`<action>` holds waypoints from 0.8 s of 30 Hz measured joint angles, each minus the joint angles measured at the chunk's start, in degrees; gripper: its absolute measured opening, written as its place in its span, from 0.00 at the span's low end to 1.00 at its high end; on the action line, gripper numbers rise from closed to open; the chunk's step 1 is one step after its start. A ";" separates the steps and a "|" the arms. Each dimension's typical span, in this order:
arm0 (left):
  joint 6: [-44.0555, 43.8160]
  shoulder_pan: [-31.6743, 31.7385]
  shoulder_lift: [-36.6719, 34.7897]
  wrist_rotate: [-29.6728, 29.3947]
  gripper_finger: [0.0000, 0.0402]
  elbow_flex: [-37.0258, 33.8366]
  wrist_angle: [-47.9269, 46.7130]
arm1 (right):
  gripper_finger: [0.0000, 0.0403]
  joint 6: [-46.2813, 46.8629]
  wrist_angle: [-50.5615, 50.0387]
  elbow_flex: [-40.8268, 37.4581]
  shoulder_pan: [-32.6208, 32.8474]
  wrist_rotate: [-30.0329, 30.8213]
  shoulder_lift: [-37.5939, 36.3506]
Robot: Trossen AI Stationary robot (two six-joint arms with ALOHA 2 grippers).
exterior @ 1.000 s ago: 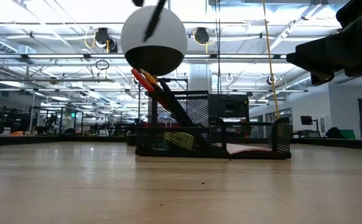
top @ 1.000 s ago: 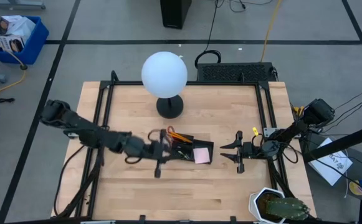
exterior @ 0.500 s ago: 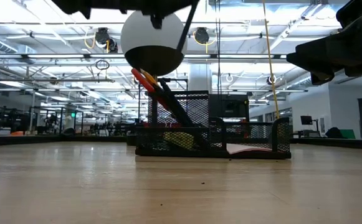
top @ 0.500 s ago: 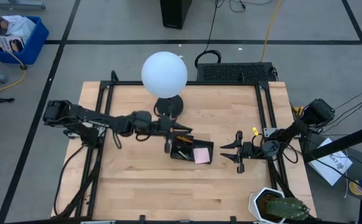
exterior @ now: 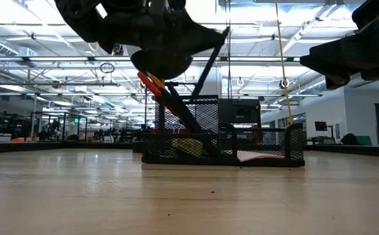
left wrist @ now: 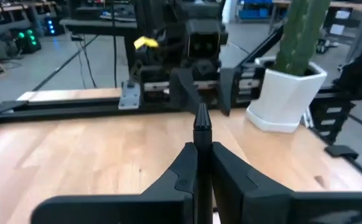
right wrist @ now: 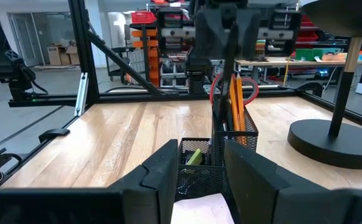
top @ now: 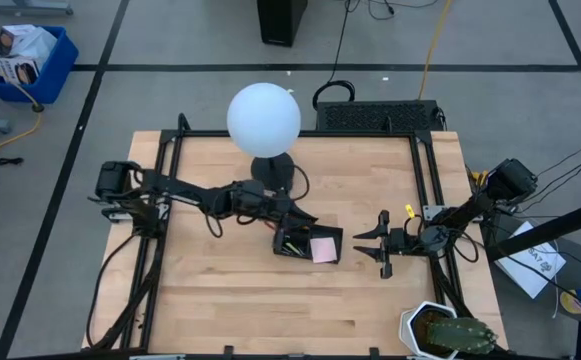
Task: Pick and place office supplies into organizer
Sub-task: Put the black pen into the desk organizer, then return to Home Position
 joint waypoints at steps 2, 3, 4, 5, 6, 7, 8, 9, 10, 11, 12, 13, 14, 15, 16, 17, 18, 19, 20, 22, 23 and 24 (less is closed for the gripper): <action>0.14 -0.07 1.16 -0.85 0.09 0.00 0.38 | 0.32 0.00 0.00 0.01 -0.01 0.02 0.00; 0.14 -0.03 1.48 -1.55 0.11 0.00 0.26 | 0.32 0.00 0.00 0.01 0.00 0.00 0.00; 0.16 -0.03 1.78 -2.22 0.12 0.00 0.10 | 0.32 0.01 0.02 0.01 -0.01 0.02 0.00; 0.18 -0.03 2.10 -2.54 0.14 0.00 0.14 | 0.32 -0.01 0.02 0.01 0.00 0.02 0.00; 0.18 -0.03 2.26 -3.14 0.15 0.00 0.10 | 0.32 -0.01 0.00 0.00 0.01 0.00 0.00; 0.19 -0.03 2.35 -3.35 0.17 0.00 -0.41 | 0.32 -0.01 0.00 -0.01 -0.01 0.00 0.00; 0.24 -0.03 2.35 -3.52 0.18 0.00 -0.83 | 0.32 0.01 0.02 0.01 0.01 0.02 0.00; 0.25 -0.03 2.35 -3.53 0.18 0.00 -0.89 | 0.32 0.01 0.00 -0.01 -0.01 0.02 0.00; 0.20 -0.03 2.34 -3.81 0.18 0.00 -0.86 | 0.32 -0.01 -0.02 0.00 0.00 0.01 0.00; -0.10 -0.05 2.31 -4.38 0.18 0.00 -0.91 | 0.32 0.01 0.01 0.01 0.01 0.02 0.00; -0.44 -0.06 2.31 -4.83 0.17 0.00 -1.18 | 0.32 0.00 0.03 0.01 -0.01 0.01 0.00; -1.18 -0.05 2.31 -5.01 0.16 0.00 -1.50 | 0.32 0.01 -0.02 -0.01 0.00 0.00 0.00; -1.99 -0.03 2.31 -5.01 0.15 0.00 -1.83 | 0.32 -0.01 0.00 0.00 0.01 0.01 0.00; -2.32 -0.03 2.31 -5.00 0.14 0.00 -2.28 | 0.32 0.00 0.02 -0.01 0.00 0.01 0.00; -2.36 -0.06 2.30 -5.01 0.13 0.00 -3.00 | 0.32 0.01 0.00 -0.01 0.01 0.02 0.00; -2.61 -0.11 2.28 -5.01 0.11 0.00 -3.73 | 0.32 0.01 0.00 -0.01 0.01 0.00 0.00; -2.91 -0.27 2.30 -4.97 0.10 0.00 -4.33 | 0.32 -0.01 0.02 0.01 -0.01 0.00 0.00; -3.26 -0.48 2.30 -4.66 0.09 0.00 -4.56 | 0.32 0.01 0.00 0.00 0.01 0.02 0.00; -3.58 -0.81 2.10 -3.91 0.08 0.00 -4.55 | 0.32 -0.01 0.00 -0.01 0.01 0.00 0.00; -4.19 -1.78 1.26 -2.39 0.06 0.00 -4.35 | 0.32 0.00 0.00 0.00 0.00 0.01 0.00; -4.36 -2.43 0.72 -2.02 0.05 0.02 -4.21 | 0.32 -0.01 0.02 -0.01 0.01 0.00 0.00; -4.17 -3.28 0.09 -2.00 0.04 -0.05 -4.53 | 0.32 0.01 0.00 -0.01 -0.01 0.00 0.00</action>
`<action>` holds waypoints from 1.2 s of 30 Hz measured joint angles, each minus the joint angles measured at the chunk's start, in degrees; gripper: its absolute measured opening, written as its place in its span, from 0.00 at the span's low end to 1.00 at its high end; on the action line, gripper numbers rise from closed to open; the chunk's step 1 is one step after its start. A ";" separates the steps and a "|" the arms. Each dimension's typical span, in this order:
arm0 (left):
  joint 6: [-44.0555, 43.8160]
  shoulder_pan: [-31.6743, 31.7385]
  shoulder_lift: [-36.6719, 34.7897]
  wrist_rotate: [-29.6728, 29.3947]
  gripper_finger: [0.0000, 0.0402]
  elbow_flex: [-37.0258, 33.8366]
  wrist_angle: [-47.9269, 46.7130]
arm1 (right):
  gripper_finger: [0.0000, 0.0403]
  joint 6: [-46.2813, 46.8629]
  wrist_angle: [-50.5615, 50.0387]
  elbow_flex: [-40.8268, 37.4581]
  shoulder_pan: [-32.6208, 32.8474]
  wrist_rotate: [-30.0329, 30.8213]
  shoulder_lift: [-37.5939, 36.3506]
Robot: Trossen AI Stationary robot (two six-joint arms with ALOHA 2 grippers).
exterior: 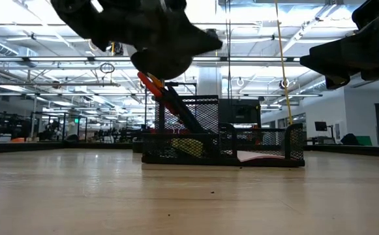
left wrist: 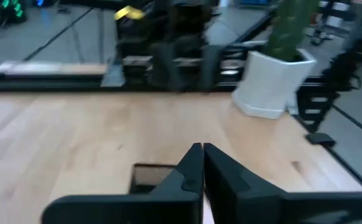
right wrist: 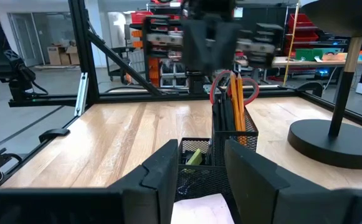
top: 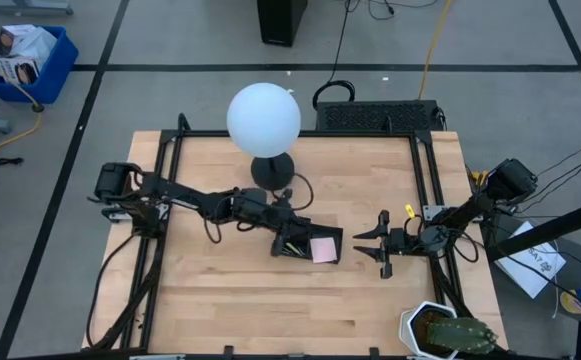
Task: Pick and place office supplies into organizer
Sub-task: Return to Home Position
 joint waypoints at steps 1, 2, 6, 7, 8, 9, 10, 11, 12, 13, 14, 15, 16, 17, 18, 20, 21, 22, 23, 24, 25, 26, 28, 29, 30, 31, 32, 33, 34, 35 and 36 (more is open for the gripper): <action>0.89 -0.90 -0.61 -0.06 0.02 -0.34 0.10 | 0.32 0.00 0.01 0.02 0.02 0.00 0.00; 1.78 -1.89 -1.40 -0.78 0.01 -0.75 0.02 | 0.32 -0.02 0.02 0.02 0.00 0.02 0.00; 3.59 -4.86 -6.80 -5.27 0.02 -3.81 -0.49 | 0.32 -0.02 0.01 0.02 0.01 0.01 0.00; 3.27 -5.29 -8.54 -6.89 0.03 -5.14 -0.25 | 0.32 -0.01 0.01 0.01 0.02 0.01 0.00; 2.63 -5.63 -10.17 -8.33 0.03 -6.52 0.35 | 0.32 0.00 0.02 0.00 0.00 0.00 0.00; 2.56 -5.84 -11.92 -9.18 0.03 -8.25 0.42 | 0.32 -0.01 0.00 0.01 0.01 0.00 0.00; 2.49 -5.96 -13.77 -9.29 0.03 -10.12 0.01 | 0.32 -0.02 0.00 0.00 0.02 0.00 0.00; 2.34 -6.17 -15.65 -9.31 0.03 -11.90 -0.20 | 0.32 -0.02 0.02 0.02 0.02 0.00 0.00; 2.17 -6.40 -17.44 -9.27 0.03 -13.52 -0.09 | 0.32 -0.02 0.00 0.01 0.01 0.00 0.00; 1.91 -6.55 -19.52 -9.18 0.03 -15.25 0.24 | 0.32 -0.02 0.02 0.02 0.01 0.02 0.00; 1.61 -6.82 -21.82 -9.14 0.02 -17.24 0.19 | 0.32 0.00 0.02 0.02 0.02 0.01 0.00; 1.40 -7.09 -24.16 -9.08 0.01 -19.12 0.10 | 0.32 0.00 0.01 0.02 0.02 0.00 0.00; 1.22 -7.41 -26.23 -9.08 0.01 -20.86 0.22 | 0.32 -0.01 -0.03 0.01 0.00 0.00 0.00; 1.13 -7.72 -28.28 -9.12 0.01 -22.63 0.65 | 0.32 -0.02 0.03 0.00 0.00 0.00 0.00; 1.04 -8.09 -30.44 -9.12 0.01 -24.59 1.27 | 0.32 0.00 0.03 0.02 0.00 0.02 0.00; 0.44 -8.84 -34.52 -9.25 0.02 -28.11 3.32 | 0.32 -0.01 0.01 0.02 0.00 0.00 0.00; -0.07 -9.15 -36.60 -9.55 0.03 -29.73 4.36 | 0.32 -0.01 0.04 0.02 0.01 0.01 0.00; -0.26 -9.43 -38.57 -9.94 0.04 -31.37 4.87 | 0.32 -0.02 0.00 0.01 0.01 0.00 0.00; -0.28 -9.69 -40.66 -10.51 0.04 -32.96 4.81 | 0.32 0.00 0.00 0.00 0.00 0.00 0.00; -0.37 -9.94 -42.71 -11.07 0.04 -34.54 4.72 | 0.32 -0.02 0.02 0.00 0.02 0.00 0.00; -0.49 -10.17 -44.71 -11.64 0.04 -36.06 4.70 | 0.32 -0.02 0.00 0.00 0.00 0.02 0.00; -0.70 -10.29 -46.76 -12.00 0.04 -37.56 4.71 | 0.32 -0.02 0.02 0.01 0.01 0.00 0.00; -1.14 -10.61 -50.60 -12.13 0.02 -40.41 4.70 | 0.32 -0.02 0.02 0.02 0.00 0.02 0.00; -1.38 -10.68 -52.51 -12.12 0.01 -41.76 4.65 | 0.32 -0.03 0.01 0.02 0.01 0.01 0.00; -1.51 -10.74 -54.24 -12.09 0.01 -42.96 4.56 | 0.32 -0.57 0.01 0.01 0.00 0.02 0.00; -1.67 -10.74 -55.87 -12.07 0.01 -44.08 4.54 | 0.32 -2.19 0.01 0.01 0.02 0.12 0.00; -1.97 -10.74 -57.34 -12.08 0.02 -45.15 4.54 | 0.32 -4.22 0.09 0.00 0.00 0.23 0.00; -2.09 -10.74 -58.60 -12.09 0.03 -46.08 4.47 | 0.32 -5.98 0.15 0.02 0.02 0.17 0.00; -2.22 -10.73 -59.70 -12.10 0.04 -46.88 4.38 | 0.32 -7.21 0.13 0.00 0.02 0.00 0.00; -2.50 -10.68 -60.71 -12.11 0.05 -47.61 4.39 | 0.32 -7.98 0.13 0.02 0.00 -0.02 0.00; -2.77 -10.70 -61.64 -12.09 0.05 -48.26 4.39 | 0.32 -8.11 0.28 0.02 0.02 -0.06 0.00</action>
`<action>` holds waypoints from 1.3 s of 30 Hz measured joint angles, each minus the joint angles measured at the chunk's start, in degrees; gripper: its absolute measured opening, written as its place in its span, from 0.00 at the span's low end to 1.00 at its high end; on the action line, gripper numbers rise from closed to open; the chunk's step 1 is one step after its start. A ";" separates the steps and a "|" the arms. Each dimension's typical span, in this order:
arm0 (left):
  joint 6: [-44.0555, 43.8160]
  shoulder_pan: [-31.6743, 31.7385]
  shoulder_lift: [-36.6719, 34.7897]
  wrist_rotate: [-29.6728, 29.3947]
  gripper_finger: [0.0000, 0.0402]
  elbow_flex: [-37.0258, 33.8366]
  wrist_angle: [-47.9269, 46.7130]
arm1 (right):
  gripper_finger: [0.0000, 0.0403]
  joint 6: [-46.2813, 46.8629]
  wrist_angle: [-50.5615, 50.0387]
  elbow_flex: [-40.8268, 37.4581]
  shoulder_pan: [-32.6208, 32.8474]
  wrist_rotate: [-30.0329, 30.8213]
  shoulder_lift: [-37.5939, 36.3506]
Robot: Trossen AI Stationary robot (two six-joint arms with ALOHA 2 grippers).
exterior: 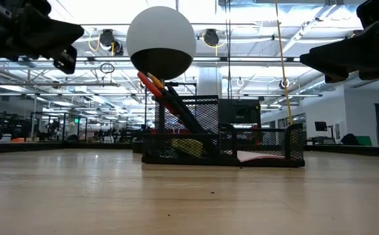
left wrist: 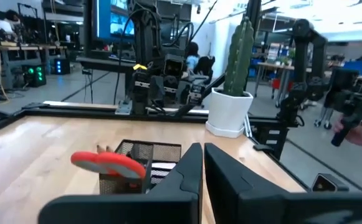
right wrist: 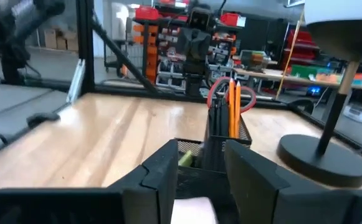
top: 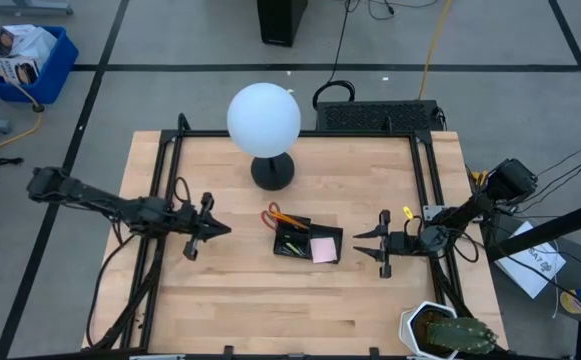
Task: Pick and place office supplies into organizer
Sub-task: Return to Home Position
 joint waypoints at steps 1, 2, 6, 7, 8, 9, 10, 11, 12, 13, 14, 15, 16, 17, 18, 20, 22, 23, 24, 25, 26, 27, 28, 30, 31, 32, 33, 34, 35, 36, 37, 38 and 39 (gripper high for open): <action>-0.36 0.00 -0.84 0.02 0.06 -0.60 0.00 | 0.32 1.73 0.46 0.00 -0.01 -0.06 0.00; -0.50 0.00 -1.59 0.02 0.06 -1.07 -0.06 | 0.32 5.64 1.15 0.00 0.01 -0.12 0.00; 0.00 0.00 -3.89 2.16 0.04 -1.15 -3.45 | 0.32 11.37 4.82 0.00 -0.16 0.06 0.02; 0.60 0.00 -4.07 3.11 0.03 -1.15 -4.22 | 0.32 11.16 5.91 0.00 -0.41 -0.01 -0.02; 0.87 -0.02 -4.31 3.52 0.02 -1.15 -5.18 | 0.32 11.06 6.14 0.00 -0.74 -0.05 -0.02; 0.86 -0.04 -4.48 3.57 0.01 -1.15 -5.97 | 0.32 11.11 5.97 0.00 -1.16 -0.07 -0.08; 0.81 -0.04 -4.54 3.37 0.01 -1.15 -6.28 | 0.32 11.12 5.81 0.00 -1.63 -0.19 -0.28; 0.82 -0.04 -4.55 3.16 0.01 -1.15 -6.51 | 0.32 11.15 5.70 0.00 -2.32 -1.03 -0.36; 0.87 -0.04 -4.58 3.13 0.02 -1.15 -6.60 | 0.32 11.51 5.29 0.00 -3.21 -2.22 -0.39; 0.96 -0.02 -4.58 3.10 0.03 -1.15 -6.58 | 0.32 11.88 4.56 0.00 -4.12 -4.12 -0.41; 1.02 -0.02 -4.58 3.09 0.04 -1.15 -6.54 | 0.32 11.95 4.13 0.00 -5.20 -7.21 -0.68; 0.97 0.02 -4.58 3.06 0.05 -1.15 -6.49 | 0.32 12.03 3.94 0.00 -6.58 -11.07 -1.15; 0.87 0.00 -4.60 3.06 0.06 -1.15 -6.49 | 0.32 12.13 3.71 0.00 -8.11 -14.81 -1.66; 0.83 0.00 -4.64 3.06 0.07 -1.15 -6.47 | 0.32 12.39 2.88 0.00 -9.62 -18.37 -2.23; 0.77 0.01 -4.71 3.06 0.07 -1.15 -6.49 | 0.32 12.55 2.16 0.00 -11.17 -20.56 -3.01; 0.58 0.00 -4.73 3.04 0.06 -1.15 -6.36 | 0.32 12.50 1.22 0.00 -14.13 -23.36 -5.36; 0.17 0.00 -4.71 3.05 0.04 -1.15 -6.39 | 0.32 12.38 -1.66 0.04 -17.07 -26.03 -8.52; 0.09 0.00 -4.71 3.04 0.03 -1.15 -6.38 | 0.32 12.36 -3.91 0.04 -18.41 -27.45 -10.25; -0.01 0.00 -4.71 3.05 0.02 -1.15 -6.38 | 0.32 12.31 -5.81 0.04 -19.68 -28.67 -12.02; 0.10 0.01 -4.71 3.06 0.01 -1.15 -6.39 | 0.32 12.30 -7.78 0.04 -20.89 -29.85 -14.09; 0.33 0.00 -4.71 3.06 0.01 -1.15 -6.43 | 0.32 12.27 -9.83 0.04 -21.93 -31.16 -16.13; 0.68 0.00 -4.71 3.05 0.01 -1.15 -6.43 | 0.32 12.24 -12.08 0.07 -22.92 -32.52 -18.28; 0.80 0.00 -4.71 3.04 0.01 -1.15 -6.43 | 0.32 12.25 -14.50 0.07 -23.69 -33.74 -20.58; 0.43 0.11 -4.71 2.89 0.03 -1.15 -6.38 | 0.32 12.23 -19.35 0.11 -24.57 -34.73 -25.27; -0.22 0.25 -4.73 2.72 0.04 -1.15 -6.19 | 0.32 12.21 -21.78 0.11 -24.68 -34.72 -27.69; -0.36 0.31 -4.73 2.64 0.05 -1.13 -6.06 | 0.32 11.97 -24.38 0.11 -24.68 -34.70 -30.14; -0.49 0.28 -4.73 2.65 0.06 -1.13 -6.05 | 0.32 11.54 -26.56 0.11 -24.53 -34.71 -32.38; -0.60 0.28 -4.82 2.67 0.06 -1.13 -6.07 | 0.32 10.95 -28.33 0.11 -24.25 -34.71 -34.52; -0.72 0.28 -5.01 2.67 0.06 -1.13 -6.12 | 0.32 10.39 -29.93 0.11 -24.01 -34.69 -36.63; -0.71 0.28 -5.17 2.72 0.06 -1.13 -6.01 | 0.32 9.82 -31.48 0.11 -23.81 -34.69 -38.62; -0.59 0.27 -5.47 2.97 0.05 -1.13 -5.99 | 0.32 9.41 -33.18 0.11 -23.62 -34.67 -40.59; -0.37 0.19 -5.80 3.07 0.04 -1.13 -6.08 | 0.32 9.21 -35.18 0.11 -23.60 -34.58 -42.54; -0.05 0.07 -6.13 3.08 0.03 -1.13 -6.03 | 0.32 9.18 -37.20 0.11 -23.61 -34.47 -44.50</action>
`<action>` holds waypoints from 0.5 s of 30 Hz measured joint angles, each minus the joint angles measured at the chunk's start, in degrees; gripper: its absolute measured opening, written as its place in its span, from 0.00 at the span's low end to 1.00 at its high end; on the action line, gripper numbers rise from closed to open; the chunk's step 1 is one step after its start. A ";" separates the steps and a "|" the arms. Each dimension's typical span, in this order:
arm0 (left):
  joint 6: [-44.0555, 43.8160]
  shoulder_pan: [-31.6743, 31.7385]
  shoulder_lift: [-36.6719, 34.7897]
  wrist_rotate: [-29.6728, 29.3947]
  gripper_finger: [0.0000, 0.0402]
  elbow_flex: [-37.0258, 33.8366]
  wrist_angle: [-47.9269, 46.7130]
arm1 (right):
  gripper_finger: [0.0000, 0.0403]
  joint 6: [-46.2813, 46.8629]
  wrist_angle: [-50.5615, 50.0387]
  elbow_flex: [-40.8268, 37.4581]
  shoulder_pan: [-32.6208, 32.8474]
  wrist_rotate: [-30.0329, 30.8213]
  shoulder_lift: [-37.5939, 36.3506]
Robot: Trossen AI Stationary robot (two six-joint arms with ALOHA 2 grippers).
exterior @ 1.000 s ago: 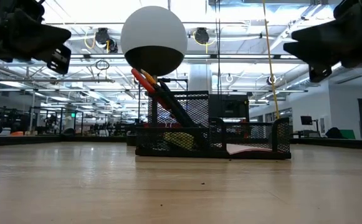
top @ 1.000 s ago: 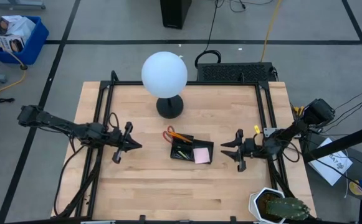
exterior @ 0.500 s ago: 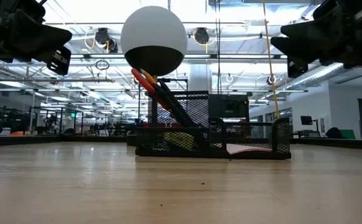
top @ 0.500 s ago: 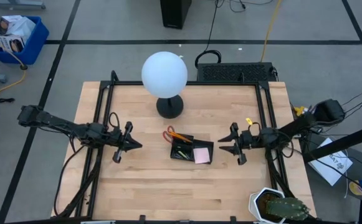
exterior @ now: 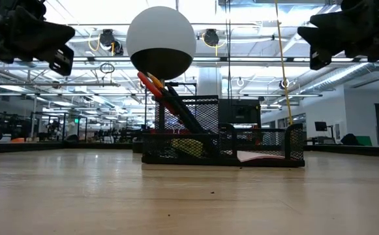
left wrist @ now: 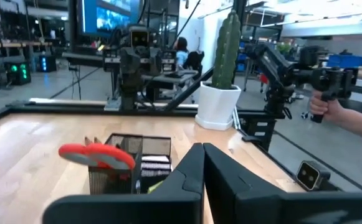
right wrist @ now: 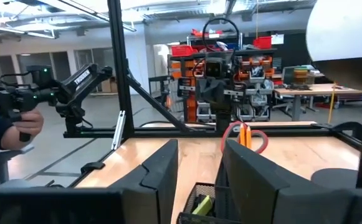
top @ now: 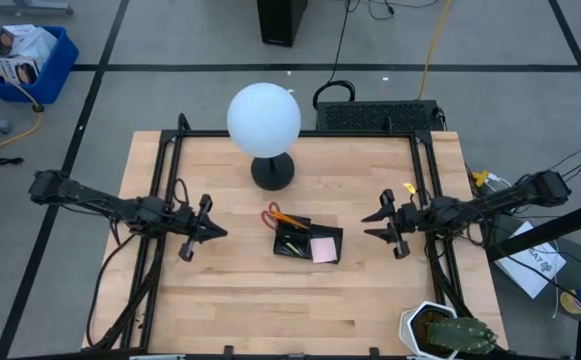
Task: Pick and place office supplies into organizer
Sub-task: Return to Home Position
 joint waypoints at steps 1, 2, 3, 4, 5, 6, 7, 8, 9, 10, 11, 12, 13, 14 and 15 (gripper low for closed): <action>0.43 -0.11 -0.35 0.04 0.02 0.00 -0.01 | 0.32 0.00 -1.87 0.00 -0.04 0.06 -1.87; 0.79 -0.23 -0.66 0.25 0.01 0.00 -0.02 | 0.32 0.06 -3.60 0.00 -0.04 0.06 -3.73; 0.85 -0.40 -0.99 0.44 0.01 0.00 -0.03 | 0.32 0.28 -5.11 0.00 -0.04 0.10 -5.41; 0.85 -0.47 -1.36 0.74 0.01 0.00 -0.04 | 0.32 0.35 -6.60 0.00 -0.04 0.09 -6.97; 0.78 -0.54 -1.65 1.08 0.02 0.00 -0.03 | 0.32 0.39 -7.92 0.00 -0.04 0.02 -8.62; 0.66 -0.70 -2.01 1.22 0.03 0.00 -0.05 | 0.32 0.39 -9.12 0.00 -0.04 0.01 -10.18; 0.64 -0.79 -2.41 1.25 0.04 0.00 -0.12 | 0.32 0.32 -10.12 0.00 -0.04 0.01 -11.77; 0.66 -0.81 -2.80 1.22 0.05 0.00 -0.32 | 0.32 0.19 -10.89 0.00 -0.04 0.00 -13.39; 0.64 -0.81 -3.24 1.20 0.06 0.01 -0.69 | 0.32 0.10 -12.29 0.00 -0.04 0.00 -15.01; 0.63 -0.81 -3.61 1.19 0.07 0.02 -1.25 | 0.32 0.04 -13.85 0.00 -0.04 0.00 -16.67; 0.59 -0.76 -3.97 1.18 0.07 0.02 -1.88 | 0.32 0.04 -15.34 0.00 -0.04 -0.02 -18.21; 0.42 -0.66 -4.40 1.20 0.06 0.02 -2.66 | 0.32 0.17 -17.31 0.00 -0.02 -0.01 -19.87; 0.42 -0.66 -4.84 1.18 0.06 0.02 -3.65 | 0.32 0.29 -19.25 0.00 -0.02 -0.01 -21.35; 0.40 -0.66 -5.31 1.22 0.05 0.02 -4.73 | 0.32 0.36 -21.10 0.00 -0.02 -0.03 -22.90; 0.39 -0.64 -5.77 1.58 0.04 0.02 -5.79 | 0.32 0.43 -22.74 0.00 -0.02 -0.07 -24.55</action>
